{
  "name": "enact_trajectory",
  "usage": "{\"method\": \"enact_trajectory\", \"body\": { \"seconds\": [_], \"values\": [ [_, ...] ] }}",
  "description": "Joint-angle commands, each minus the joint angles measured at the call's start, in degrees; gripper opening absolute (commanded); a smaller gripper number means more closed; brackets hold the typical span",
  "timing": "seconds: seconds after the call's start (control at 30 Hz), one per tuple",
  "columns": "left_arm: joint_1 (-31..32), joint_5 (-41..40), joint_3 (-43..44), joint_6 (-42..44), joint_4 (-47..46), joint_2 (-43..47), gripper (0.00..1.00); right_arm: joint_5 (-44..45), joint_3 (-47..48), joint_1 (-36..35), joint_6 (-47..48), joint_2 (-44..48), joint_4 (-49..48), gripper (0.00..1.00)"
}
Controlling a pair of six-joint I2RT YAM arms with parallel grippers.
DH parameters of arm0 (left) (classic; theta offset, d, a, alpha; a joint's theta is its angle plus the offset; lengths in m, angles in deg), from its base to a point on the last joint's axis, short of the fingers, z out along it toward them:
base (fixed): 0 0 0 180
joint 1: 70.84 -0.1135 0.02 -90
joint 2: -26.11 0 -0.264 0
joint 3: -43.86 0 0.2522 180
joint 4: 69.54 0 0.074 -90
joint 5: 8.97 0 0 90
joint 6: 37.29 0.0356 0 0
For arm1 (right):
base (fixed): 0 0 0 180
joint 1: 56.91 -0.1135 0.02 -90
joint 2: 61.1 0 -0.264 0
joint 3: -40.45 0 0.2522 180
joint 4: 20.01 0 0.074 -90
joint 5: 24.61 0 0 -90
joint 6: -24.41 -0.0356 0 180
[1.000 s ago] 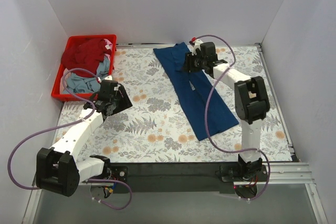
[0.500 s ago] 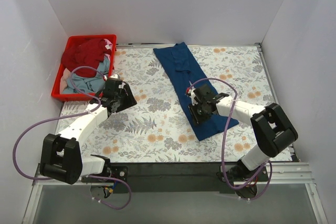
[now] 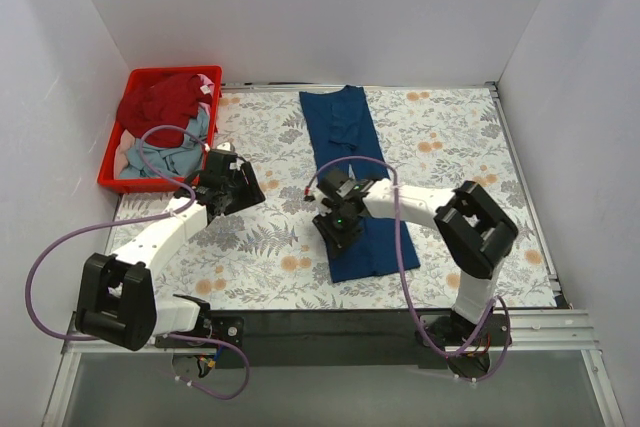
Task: Fold and stack the t-shirts
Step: Fold the tshirt
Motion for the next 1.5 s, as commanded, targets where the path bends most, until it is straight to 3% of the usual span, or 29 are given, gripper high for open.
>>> {"method": "enact_trajectory", "body": {
  "seconds": [0.0,0.13,0.33,0.53,0.73,0.97,1.47],
  "values": [
    [0.30,-0.21,1.13,1.88,1.53,2.67,0.56,-8.76,7.57,-4.74,-0.70,-6.97,2.47,0.42],
    [0.56,-0.21,1.39,3.11,3.21,4.08,0.56,-7.30,16.64,-5.10,-0.61,-8.93,4.31,0.42],
    [5.64,4.00,0.96,3.99,4.44,5.14,0.54,3.96,16.04,2.09,-3.33,-1.73,2.91,0.42],
    [17.15,5.58,2.27,3.46,3.57,1.72,0.52,-1.11,7.78,14.21,-7.99,3.56,-8.07,0.42],
    [24.72,6.64,4.90,4.08,2.42,-4.26,0.50,-5.07,8.65,16.34,-8.34,-0.38,-11.94,0.41],
    [26.23,5.76,5.18,3.46,2.77,-5.06,0.48,-7.28,6.19,16.34,-12.38,-3.29,-18.62,0.36],
    [27.20,6.90,5.00,3.90,4.18,-6.82,0.47,-9.74,5.57,16.43,-13.71,-8.83,-21.79,0.29]
  ]
}}
